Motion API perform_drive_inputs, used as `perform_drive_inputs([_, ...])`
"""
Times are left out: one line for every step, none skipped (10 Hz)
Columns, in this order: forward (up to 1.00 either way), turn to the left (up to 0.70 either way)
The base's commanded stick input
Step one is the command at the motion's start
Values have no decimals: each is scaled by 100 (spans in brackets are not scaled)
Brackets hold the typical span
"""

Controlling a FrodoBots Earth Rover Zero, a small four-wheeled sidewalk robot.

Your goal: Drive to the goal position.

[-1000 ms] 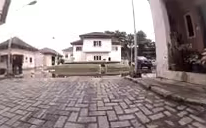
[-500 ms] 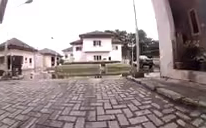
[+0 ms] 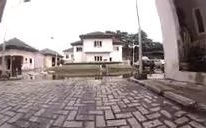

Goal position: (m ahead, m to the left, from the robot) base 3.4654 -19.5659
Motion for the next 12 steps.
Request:
perform_drive_inputs([50, 0])
perform_drive_inputs([50, 0])
perform_drive_inputs([50, 0])
perform_drive_inputs([50, 0])
perform_drive_inputs([50, 0])
perform_drive_inputs([50, 0])
perform_drive_inputs([50, 0])
perform_drive_inputs([50, 0])
perform_drive_inputs([50, 0])
perform_drive_inputs([50, 0])
perform_drive_inputs([50, 0])
perform_drive_inputs([50, 0])
